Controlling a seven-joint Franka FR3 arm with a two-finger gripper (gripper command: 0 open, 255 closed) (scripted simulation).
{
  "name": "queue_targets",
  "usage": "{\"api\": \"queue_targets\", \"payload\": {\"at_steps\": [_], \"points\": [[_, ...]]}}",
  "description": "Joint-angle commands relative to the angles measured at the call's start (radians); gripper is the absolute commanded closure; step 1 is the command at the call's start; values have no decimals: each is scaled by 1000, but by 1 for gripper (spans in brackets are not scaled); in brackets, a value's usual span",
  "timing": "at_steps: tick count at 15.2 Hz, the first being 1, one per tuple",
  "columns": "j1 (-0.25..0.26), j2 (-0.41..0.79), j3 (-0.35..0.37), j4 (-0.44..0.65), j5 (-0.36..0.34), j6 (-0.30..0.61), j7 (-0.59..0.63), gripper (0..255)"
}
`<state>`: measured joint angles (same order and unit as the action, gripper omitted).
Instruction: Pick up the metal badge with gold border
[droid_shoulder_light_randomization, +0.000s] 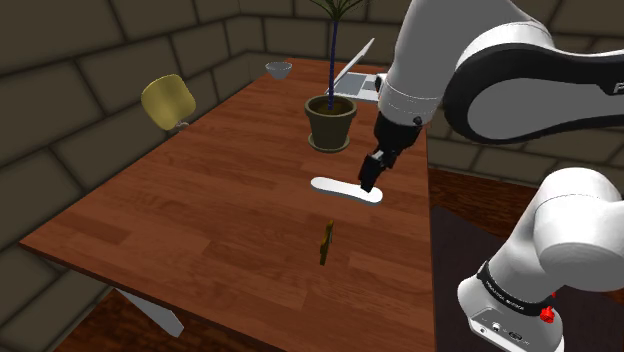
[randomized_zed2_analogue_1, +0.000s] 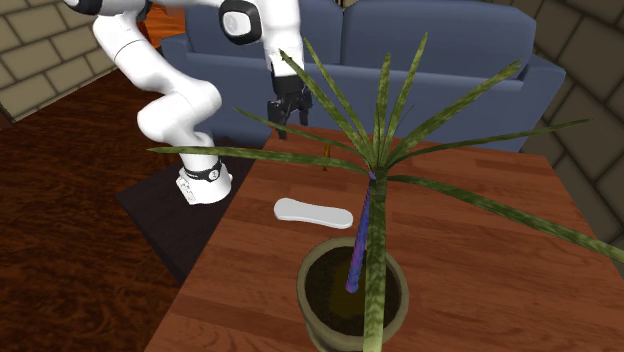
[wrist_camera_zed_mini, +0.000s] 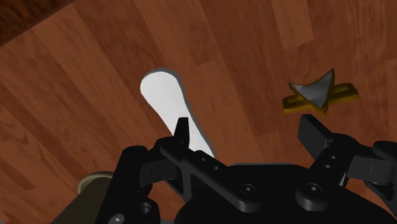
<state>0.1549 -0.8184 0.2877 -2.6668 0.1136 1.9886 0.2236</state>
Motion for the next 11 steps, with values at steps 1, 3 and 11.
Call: {"api": "queue_targets", "payload": {"at_steps": [1,3,11], "points": [[15,31,49,-7,18,67,41,0],[29,64,103,-18,34,137,86,0],[16,234,324,-15,30,396,266,0]]}}
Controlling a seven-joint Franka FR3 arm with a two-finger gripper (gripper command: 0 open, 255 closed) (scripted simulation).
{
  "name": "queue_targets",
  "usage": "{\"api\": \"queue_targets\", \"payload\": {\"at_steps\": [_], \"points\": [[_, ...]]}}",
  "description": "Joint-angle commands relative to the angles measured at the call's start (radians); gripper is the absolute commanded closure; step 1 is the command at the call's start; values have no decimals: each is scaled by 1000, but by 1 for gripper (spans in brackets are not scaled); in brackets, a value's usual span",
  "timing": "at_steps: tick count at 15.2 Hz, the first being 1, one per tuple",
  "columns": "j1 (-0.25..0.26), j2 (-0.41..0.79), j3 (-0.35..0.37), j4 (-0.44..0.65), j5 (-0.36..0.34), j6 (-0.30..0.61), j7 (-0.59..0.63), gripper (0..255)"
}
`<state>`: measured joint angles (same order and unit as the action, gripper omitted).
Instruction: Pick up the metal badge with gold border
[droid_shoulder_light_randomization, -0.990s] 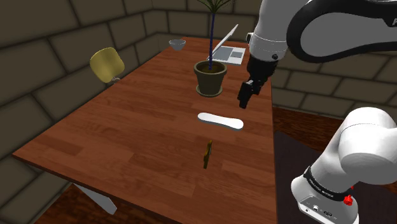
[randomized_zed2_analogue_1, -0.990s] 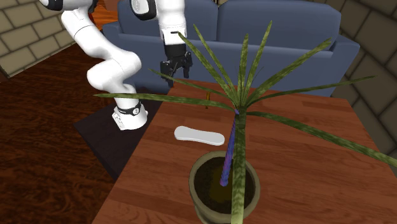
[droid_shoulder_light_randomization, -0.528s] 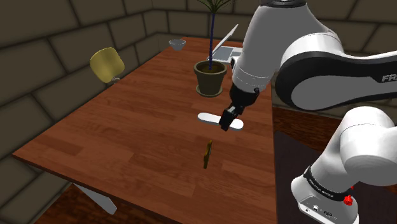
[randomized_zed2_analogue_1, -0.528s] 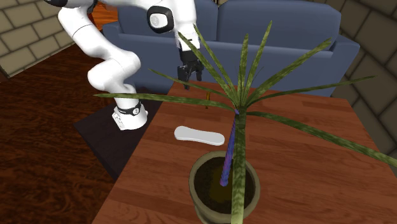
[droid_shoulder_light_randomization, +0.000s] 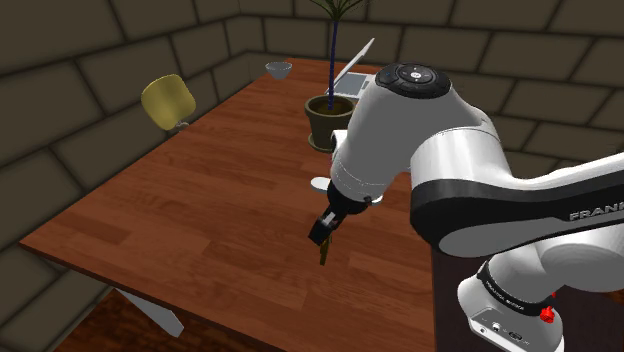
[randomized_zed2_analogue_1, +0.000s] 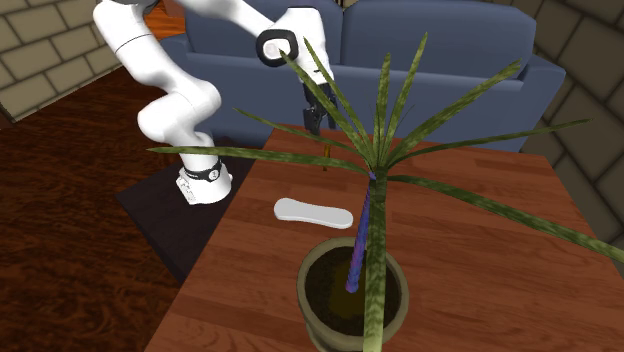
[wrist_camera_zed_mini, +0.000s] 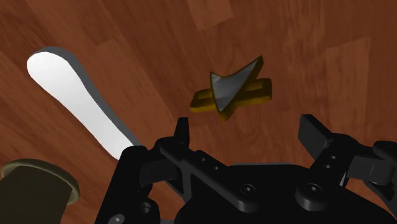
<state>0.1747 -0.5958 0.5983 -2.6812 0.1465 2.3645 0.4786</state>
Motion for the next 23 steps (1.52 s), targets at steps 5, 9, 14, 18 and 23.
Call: {"api": "queue_targets", "payload": {"at_steps": [5,9,14,18,23], "points": [[-20,57,47,-38,-11,103,34,0],[-27,72,58,-48,-15,126,41,255],[-27,72,57,-47,-15,127,41,255],[-28,74,59,-49,-15,130,42,255],[-8,25,23,-13,-5,46,18,255]]}}
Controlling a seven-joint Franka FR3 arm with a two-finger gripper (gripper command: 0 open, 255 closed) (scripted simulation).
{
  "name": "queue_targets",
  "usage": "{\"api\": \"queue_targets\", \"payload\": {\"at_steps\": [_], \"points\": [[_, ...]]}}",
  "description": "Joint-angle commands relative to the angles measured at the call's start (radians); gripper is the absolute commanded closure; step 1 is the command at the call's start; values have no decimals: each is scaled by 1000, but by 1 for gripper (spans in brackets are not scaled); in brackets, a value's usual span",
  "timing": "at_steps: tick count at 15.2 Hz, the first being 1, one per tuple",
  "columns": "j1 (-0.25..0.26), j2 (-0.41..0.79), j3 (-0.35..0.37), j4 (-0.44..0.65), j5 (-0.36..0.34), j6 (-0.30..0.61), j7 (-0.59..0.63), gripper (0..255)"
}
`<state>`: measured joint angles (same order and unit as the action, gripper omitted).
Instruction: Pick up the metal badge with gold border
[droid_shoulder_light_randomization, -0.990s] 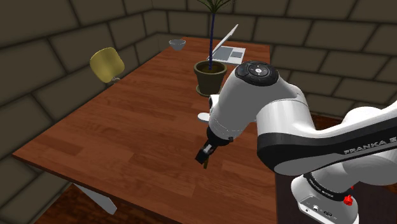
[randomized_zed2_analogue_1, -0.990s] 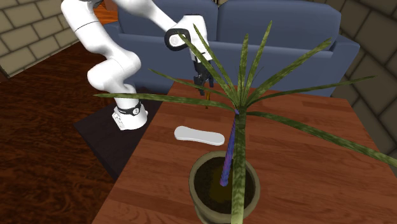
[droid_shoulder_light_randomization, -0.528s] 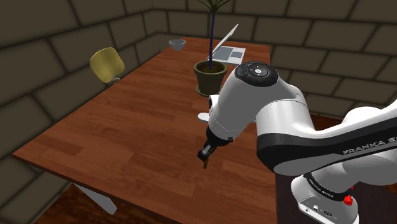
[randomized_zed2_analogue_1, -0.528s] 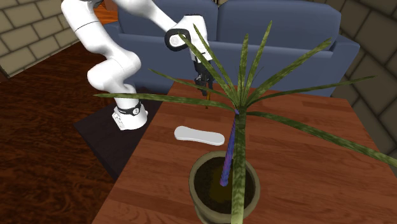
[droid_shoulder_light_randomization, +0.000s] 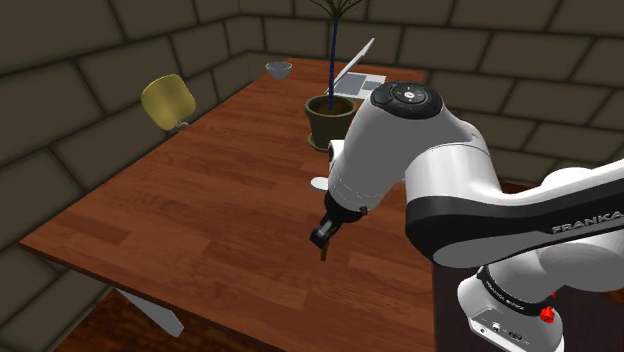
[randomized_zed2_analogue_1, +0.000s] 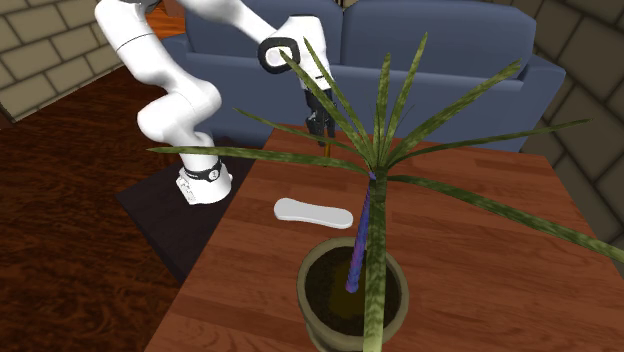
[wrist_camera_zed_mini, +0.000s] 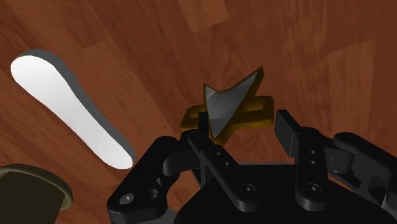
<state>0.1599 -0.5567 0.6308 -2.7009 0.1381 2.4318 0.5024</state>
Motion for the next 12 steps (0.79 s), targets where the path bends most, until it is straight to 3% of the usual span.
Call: {"api": "queue_targets", "payload": {"at_steps": [1,12], "points": [[9,-23,-15,15,5,-38,-10,255],[23,-85,-66,96,5,-180,-42,255]]}}
